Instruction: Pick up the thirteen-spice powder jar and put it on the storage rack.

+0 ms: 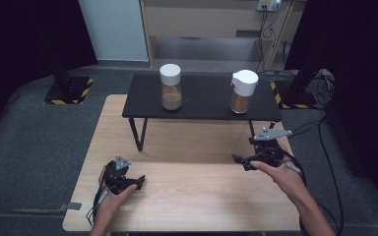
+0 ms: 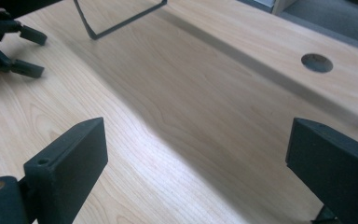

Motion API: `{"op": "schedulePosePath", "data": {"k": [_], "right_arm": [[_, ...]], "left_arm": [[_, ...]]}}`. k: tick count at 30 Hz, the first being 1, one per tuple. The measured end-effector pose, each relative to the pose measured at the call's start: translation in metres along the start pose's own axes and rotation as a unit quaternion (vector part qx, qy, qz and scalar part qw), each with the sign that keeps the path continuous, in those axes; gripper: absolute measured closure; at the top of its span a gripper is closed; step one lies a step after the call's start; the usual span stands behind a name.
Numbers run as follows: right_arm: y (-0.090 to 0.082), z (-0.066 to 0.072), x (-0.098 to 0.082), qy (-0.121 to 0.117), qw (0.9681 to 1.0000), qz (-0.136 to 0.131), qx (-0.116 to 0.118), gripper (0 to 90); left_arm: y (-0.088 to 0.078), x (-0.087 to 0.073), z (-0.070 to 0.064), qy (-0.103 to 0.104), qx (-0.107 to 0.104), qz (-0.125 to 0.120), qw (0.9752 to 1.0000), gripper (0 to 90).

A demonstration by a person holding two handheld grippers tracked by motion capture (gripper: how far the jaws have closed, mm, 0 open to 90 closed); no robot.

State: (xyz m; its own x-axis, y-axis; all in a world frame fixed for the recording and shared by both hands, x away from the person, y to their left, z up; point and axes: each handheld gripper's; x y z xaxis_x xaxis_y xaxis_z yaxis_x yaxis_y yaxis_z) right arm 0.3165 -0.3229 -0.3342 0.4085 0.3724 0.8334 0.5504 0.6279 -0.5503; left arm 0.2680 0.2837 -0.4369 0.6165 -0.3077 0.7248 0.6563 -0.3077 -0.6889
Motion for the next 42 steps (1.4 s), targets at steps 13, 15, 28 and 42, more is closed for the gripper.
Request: {"op": "schedulePosePath", "data": {"k": [13,15,28,42], "right_arm": [[0.015,-0.003,-0.049,0.02,0.9991,0.009,-0.036,5.9],[0.017,-0.002,-0.056,0.024,0.9988,0.011,-0.042,5.7],[0.022,0.0,-0.088,0.042,0.9968,0.017,-0.066,5.4],[0.024,0.002,-0.094,0.026,0.9967,0.037,-0.068,4.9]], "left_arm": [[0.0,0.0,0.0,0.0,0.0,0.0,1.0,0.0],[0.0,0.0,0.0,0.0,0.0,0.0,1.0,0.0],[0.0,0.0,0.0,0.0,0.0,0.0,1.0,0.0],[0.001,0.001,-0.003,-0.004,0.005,0.0,1.0,0.0]]}}
Point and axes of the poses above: each handheld gripper's, and its own axes: y roughly forward along the jaws, x roughly out of its top, z roughly to its left, and after that the axes turned 2 degrees about -z, right-handed
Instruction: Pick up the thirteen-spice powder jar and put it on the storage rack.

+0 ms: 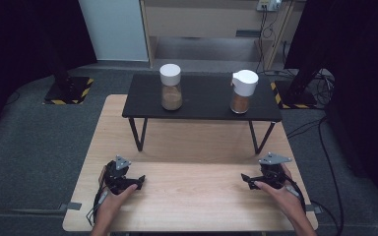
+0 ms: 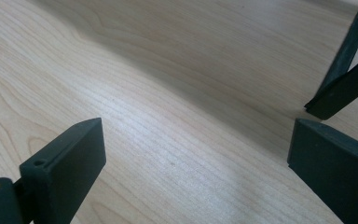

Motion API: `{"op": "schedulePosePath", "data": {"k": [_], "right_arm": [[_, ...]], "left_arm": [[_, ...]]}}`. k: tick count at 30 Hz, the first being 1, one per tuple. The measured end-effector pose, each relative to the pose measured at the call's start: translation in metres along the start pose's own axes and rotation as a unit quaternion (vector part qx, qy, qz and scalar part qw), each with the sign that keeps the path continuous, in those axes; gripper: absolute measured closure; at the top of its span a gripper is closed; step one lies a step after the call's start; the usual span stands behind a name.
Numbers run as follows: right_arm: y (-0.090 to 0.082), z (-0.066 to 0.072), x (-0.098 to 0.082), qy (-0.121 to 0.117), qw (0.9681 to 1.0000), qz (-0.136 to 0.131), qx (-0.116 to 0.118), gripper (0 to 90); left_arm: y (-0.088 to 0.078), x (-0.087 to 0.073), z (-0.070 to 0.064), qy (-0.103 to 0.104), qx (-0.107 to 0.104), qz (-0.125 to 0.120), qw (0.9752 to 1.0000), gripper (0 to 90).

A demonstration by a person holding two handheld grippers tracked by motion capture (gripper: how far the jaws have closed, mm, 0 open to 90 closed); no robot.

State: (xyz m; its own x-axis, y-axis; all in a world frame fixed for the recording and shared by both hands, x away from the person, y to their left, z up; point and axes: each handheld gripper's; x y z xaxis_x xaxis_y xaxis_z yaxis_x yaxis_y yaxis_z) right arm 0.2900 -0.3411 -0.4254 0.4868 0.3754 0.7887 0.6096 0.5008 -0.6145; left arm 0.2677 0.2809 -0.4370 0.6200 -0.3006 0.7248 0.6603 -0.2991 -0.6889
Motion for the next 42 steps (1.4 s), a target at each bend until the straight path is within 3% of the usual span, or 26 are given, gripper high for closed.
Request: {"op": "schedulePosePath", "data": {"k": [8,26,42], "right_arm": [[0.001,0.001,-0.008,0.008,1.0,0.004,0.002,4.7],[0.01,0.012,-0.011,-0.003,0.9995,0.028,0.012,4.6],[0.012,0.017,-0.019,-0.002,0.9994,0.033,0.002,2.8]], "left_arm": [[0.003,0.003,-0.002,0.0,0.0,0.0,1.0,0.0],[0.003,0.003,-0.002,0.0,0.0,0.0,1.0,0.0],[0.003,0.003,-0.002,0.0,0.0,0.0,1.0,0.0]]}}
Point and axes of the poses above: each handheld gripper's, and its own axes: y roughly forward along the jaws, x roughly out of its top, z roughly to its left, and after that the axes turned 2 degrees about -z, right-handed
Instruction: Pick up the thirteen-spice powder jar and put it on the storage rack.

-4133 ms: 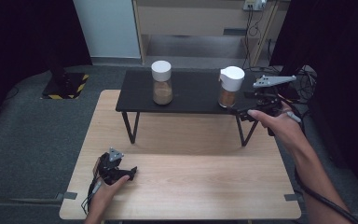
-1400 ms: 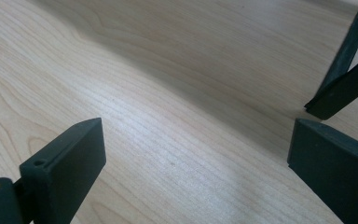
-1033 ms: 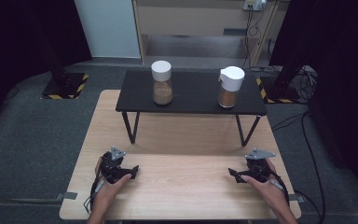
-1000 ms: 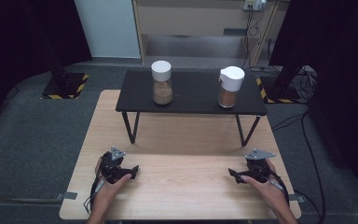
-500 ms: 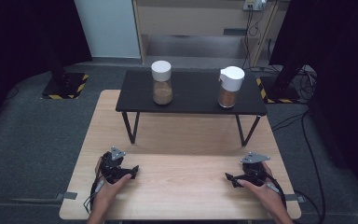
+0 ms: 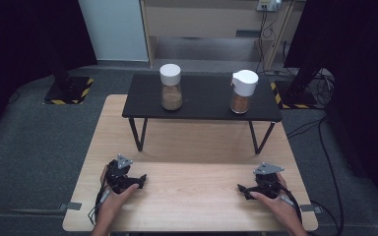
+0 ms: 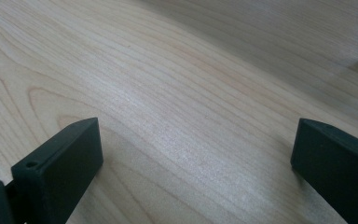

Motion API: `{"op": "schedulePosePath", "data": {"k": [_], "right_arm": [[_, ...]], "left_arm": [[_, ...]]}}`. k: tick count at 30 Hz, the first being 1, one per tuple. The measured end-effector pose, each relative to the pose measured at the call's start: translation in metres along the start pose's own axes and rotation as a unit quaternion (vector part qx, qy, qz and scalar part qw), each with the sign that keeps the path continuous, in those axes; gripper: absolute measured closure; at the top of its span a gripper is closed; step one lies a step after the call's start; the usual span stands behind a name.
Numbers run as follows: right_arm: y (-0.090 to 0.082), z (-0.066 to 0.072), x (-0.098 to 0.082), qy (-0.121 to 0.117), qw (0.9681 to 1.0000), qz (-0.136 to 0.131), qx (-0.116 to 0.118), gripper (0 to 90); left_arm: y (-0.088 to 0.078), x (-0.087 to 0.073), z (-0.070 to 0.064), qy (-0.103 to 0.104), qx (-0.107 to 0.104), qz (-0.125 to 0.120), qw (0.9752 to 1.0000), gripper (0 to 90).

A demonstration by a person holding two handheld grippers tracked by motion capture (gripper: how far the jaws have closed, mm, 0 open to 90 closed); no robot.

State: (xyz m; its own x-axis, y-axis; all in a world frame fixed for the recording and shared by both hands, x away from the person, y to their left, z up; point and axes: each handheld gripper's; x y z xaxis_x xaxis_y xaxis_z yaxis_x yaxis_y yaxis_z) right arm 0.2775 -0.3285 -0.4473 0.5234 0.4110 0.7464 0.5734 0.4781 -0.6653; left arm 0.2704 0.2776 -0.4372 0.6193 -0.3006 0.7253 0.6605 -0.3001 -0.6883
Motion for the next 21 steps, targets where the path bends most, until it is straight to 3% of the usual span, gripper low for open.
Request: {"op": "schedulePosePath", "data": {"k": [9,21], "right_arm": [[-0.0021,0.0041,-0.0019,0.008,0.9999,0.0,-0.006,2.7],[-0.0017,0.0027,-0.0013,0.009,1.0,0.002,-0.002,1.8]], "left_arm": [[-0.0028,-0.0022,-0.0036,0.007,-0.004,0.0,1.0,0.0],[-0.0038,-0.0041,-0.0069,0.003,0.001,-0.003,1.0,1.0]]}}
Point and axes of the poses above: each handheld gripper's, and its own axes: y roughly forward along the jaws, x roughly out of its top, z roughly to its left, and after that the axes turned 2 degrees about -z, right-handed
